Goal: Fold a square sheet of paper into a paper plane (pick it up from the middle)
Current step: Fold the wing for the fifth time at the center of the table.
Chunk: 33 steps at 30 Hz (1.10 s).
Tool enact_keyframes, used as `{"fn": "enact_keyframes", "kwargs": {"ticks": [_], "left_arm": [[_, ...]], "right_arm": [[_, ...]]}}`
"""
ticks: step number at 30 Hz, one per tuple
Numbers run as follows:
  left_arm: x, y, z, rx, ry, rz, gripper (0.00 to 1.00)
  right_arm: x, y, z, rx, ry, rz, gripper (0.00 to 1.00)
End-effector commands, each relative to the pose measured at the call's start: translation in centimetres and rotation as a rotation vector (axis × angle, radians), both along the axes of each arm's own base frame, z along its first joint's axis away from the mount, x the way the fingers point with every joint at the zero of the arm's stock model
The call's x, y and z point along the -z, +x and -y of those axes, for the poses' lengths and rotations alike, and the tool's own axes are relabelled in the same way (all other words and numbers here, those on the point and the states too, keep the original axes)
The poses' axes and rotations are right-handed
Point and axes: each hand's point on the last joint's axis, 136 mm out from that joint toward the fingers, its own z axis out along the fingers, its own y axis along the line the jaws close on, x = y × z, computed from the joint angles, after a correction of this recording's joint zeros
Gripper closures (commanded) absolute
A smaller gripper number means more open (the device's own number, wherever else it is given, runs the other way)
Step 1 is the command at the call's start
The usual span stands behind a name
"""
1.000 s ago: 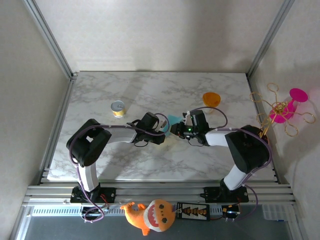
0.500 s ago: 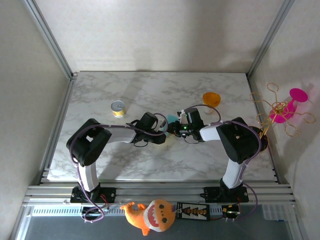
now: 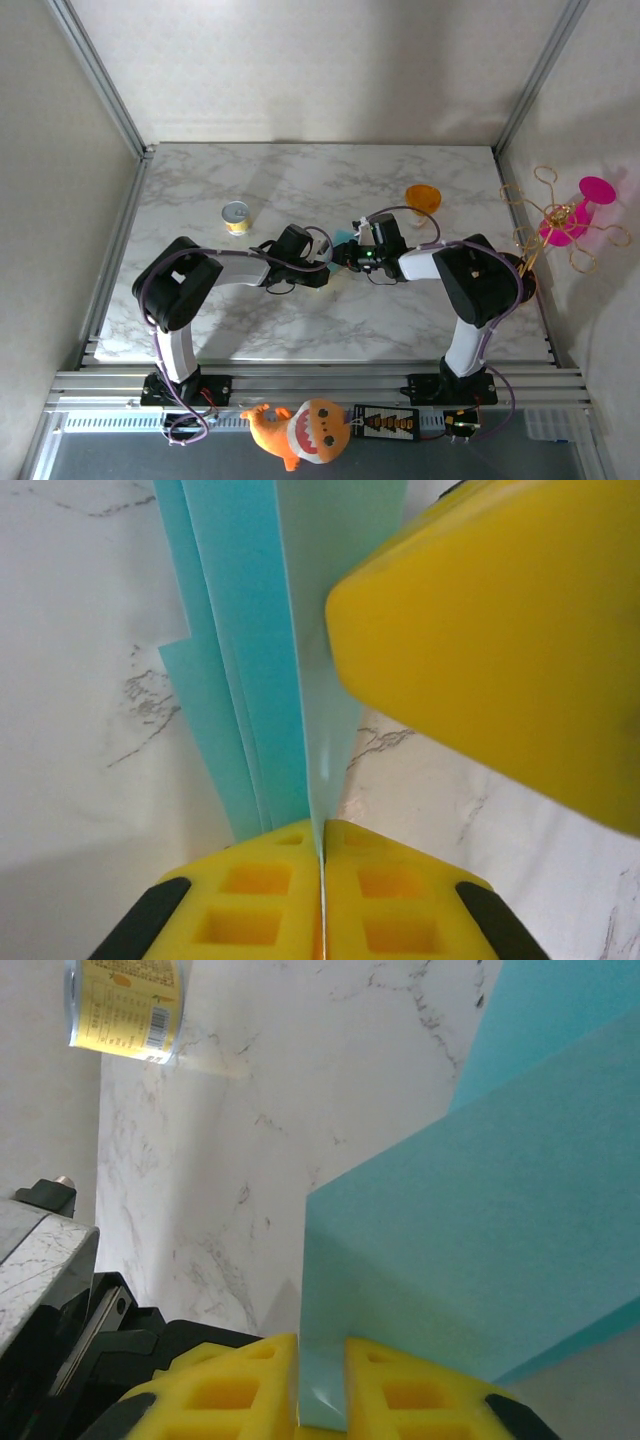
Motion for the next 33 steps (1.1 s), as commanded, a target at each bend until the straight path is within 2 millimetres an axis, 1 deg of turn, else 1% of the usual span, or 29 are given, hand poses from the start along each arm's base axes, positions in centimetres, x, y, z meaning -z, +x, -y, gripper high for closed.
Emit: {"fn": "enact_keyframes", "kwargs": {"ticks": [1,12,20,28,33], "left_arm": [[5.8,-3.9,-3.8,-0.028,0.166,-0.193,0.92],[6.1,-4.0,-3.7,-0.025,0.164,-0.208,0.93],[6.1,-4.0,-3.7,-0.024,0.162,-0.213,0.91],[6.1,-4.0,-3.7,-0.028,0.161,-0.212,0.89],[6.2,-4.0,-3.8,-0.032,0.164,-0.216,0.88]], "right_arm": [[-1.2,0.2,0.4,0.009,-0.024,0.064,0.79],[0.5,0.6,0.2,-0.001,-0.067,0.024,0.79],[1.5,0.7,0.0,-0.006,-0.083,-0.008,0.79],[2.6,0.6,0.4,0.001,-0.116,-0.038,0.79],[2.8,0.6,0.6,0.011,-0.132,-0.043,0.80]]}}
